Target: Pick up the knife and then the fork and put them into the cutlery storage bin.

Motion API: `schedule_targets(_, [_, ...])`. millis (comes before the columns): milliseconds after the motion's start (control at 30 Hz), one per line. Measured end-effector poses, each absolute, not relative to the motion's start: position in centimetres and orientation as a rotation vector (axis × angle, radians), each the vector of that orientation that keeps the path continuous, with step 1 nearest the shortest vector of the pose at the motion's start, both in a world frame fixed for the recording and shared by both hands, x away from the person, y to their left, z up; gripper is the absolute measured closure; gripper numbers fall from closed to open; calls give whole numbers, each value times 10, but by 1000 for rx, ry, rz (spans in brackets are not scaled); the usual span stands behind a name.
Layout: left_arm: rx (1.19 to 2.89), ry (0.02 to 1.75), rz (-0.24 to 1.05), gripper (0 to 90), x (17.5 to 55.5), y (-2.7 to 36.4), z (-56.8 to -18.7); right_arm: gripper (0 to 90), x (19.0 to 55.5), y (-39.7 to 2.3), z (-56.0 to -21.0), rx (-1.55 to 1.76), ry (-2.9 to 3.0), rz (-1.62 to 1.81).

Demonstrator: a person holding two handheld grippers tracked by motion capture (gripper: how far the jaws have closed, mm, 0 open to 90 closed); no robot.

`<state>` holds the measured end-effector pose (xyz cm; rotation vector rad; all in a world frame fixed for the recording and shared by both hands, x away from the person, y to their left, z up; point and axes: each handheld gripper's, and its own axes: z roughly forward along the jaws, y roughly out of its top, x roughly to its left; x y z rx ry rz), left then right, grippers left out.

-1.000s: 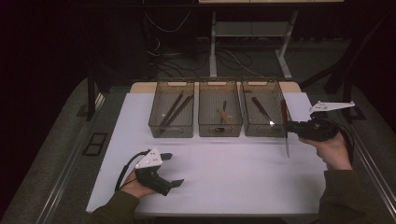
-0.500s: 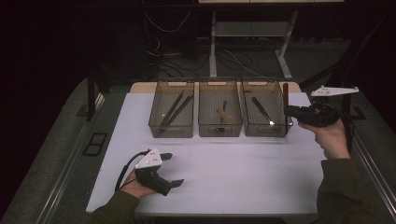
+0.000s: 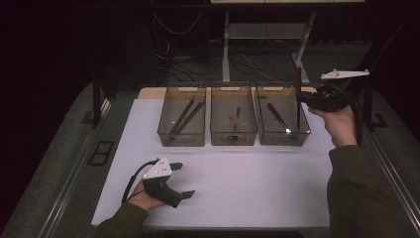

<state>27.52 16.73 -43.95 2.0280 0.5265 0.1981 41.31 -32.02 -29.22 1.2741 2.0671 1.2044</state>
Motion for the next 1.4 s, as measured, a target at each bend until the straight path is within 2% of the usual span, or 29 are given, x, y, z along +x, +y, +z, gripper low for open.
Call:
schedule_targets(267, [2030,517,202,0,276,168,-439,774,440,-306,-304,1331,2056,1159])
schedule_targets(633, [2023,512,198,0,276,169,-438,774,465,-290,-338,1470,2123,1024])
schedule_targets(1400, [2027,512,193,0,276,168,-439,768,480,-283,-372,1646,2198,838])
